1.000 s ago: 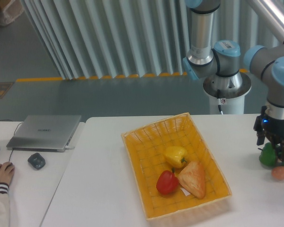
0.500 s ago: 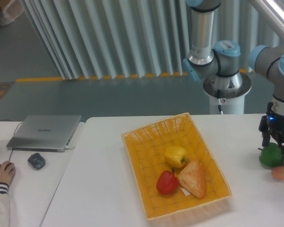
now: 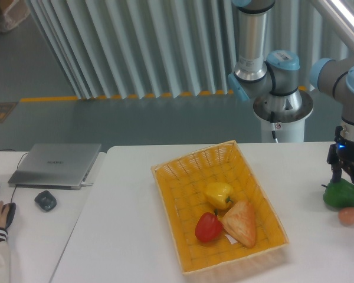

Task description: Place the red pepper on the table

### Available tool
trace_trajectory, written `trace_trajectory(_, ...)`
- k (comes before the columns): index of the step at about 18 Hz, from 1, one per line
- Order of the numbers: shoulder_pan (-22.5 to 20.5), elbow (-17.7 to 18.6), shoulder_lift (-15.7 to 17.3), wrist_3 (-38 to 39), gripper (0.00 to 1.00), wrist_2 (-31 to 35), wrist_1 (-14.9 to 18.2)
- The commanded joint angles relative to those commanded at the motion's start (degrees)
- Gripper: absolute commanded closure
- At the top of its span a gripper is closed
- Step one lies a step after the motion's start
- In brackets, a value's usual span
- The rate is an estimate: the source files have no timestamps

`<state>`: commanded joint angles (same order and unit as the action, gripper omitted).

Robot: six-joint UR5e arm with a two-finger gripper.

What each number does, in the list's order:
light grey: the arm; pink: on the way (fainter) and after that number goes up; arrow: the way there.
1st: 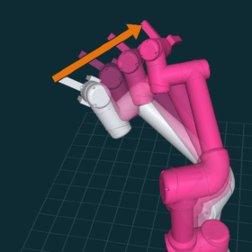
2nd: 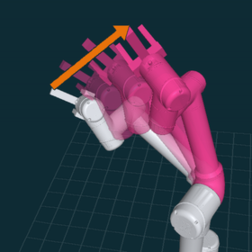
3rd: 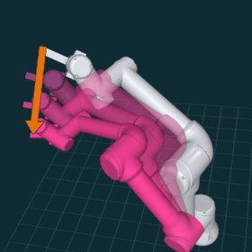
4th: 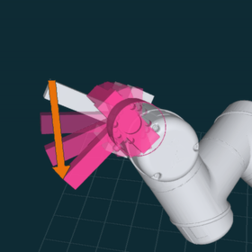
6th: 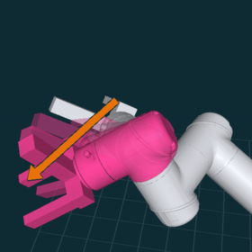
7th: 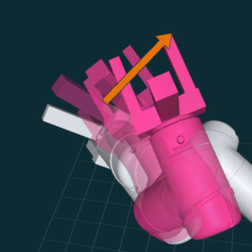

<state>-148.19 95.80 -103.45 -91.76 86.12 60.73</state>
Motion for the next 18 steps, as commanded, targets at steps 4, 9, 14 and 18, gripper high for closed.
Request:
trace_trajectory(4,0.8,-0.3,-0.2,0.1,0.00,1.5,0.0)
trace_trajectory(9,2.0,-1.1,-0.1,4.5,0.00,1.0,0.7)
trace_trajectory(14,7.2,-4.4,-1.2,17.3,0.00,0.3,0.7)
trace_trajectory(18,9.8,-6.0,-1.6,26.9,0.00,-3.3,0.5)
